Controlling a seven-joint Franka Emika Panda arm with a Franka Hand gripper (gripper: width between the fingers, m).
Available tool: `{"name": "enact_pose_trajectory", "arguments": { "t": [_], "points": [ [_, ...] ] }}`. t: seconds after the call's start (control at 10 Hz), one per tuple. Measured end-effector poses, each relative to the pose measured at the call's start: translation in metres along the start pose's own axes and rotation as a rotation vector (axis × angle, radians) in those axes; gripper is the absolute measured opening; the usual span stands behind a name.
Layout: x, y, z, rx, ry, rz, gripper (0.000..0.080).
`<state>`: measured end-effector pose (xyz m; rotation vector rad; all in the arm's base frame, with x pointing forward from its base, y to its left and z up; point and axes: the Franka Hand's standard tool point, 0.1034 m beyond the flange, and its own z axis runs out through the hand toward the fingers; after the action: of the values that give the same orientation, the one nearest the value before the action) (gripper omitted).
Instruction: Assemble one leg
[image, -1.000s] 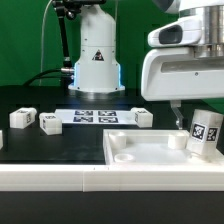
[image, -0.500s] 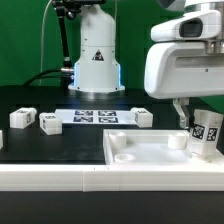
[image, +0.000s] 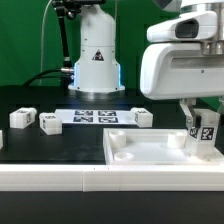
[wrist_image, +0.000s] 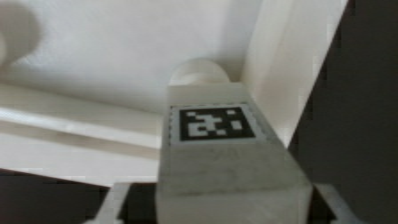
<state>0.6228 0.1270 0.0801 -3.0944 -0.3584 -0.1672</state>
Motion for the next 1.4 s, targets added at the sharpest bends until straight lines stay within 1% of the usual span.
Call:
{"name": "enact_pose_trajectory", "arguments": {
  "t": [0.2,0.3,0.4,0.5,0.6,0.7,0.9,1.1,1.2,1.3,1.4],
  "points": [
    [0.0,0.001,0.0,0.0,0.0,0.005,0.0298],
    [0.0,0.003,0.0,0.005,-0.001,0.033,0.0296],
    [-0.001,0.006,0.001,0.025,-0.001,0.091,0.0296],
    [0.0,0.008,0.002,0.043,0.015,0.239,0.0295],
    [0.001,0.01,0.003,0.048,0.038,0.344,0.0295],
    [0.0,0.01,0.003,0.047,0.054,0.423,0.0295],
    [0.0,0.014,0.003,0.06,0.069,0.671,0.0295],
    [0.0,0.014,0.004,0.064,0.089,0.953,0.0295],
    [-0.001,0.013,0.004,0.06,0.088,1.08,0.0295],
    [-0.002,0.01,0.004,0.054,0.089,1.178,0.0295],
    [-0.003,0.01,0.004,0.058,0.087,1.264,0.0295]
  ]
}}
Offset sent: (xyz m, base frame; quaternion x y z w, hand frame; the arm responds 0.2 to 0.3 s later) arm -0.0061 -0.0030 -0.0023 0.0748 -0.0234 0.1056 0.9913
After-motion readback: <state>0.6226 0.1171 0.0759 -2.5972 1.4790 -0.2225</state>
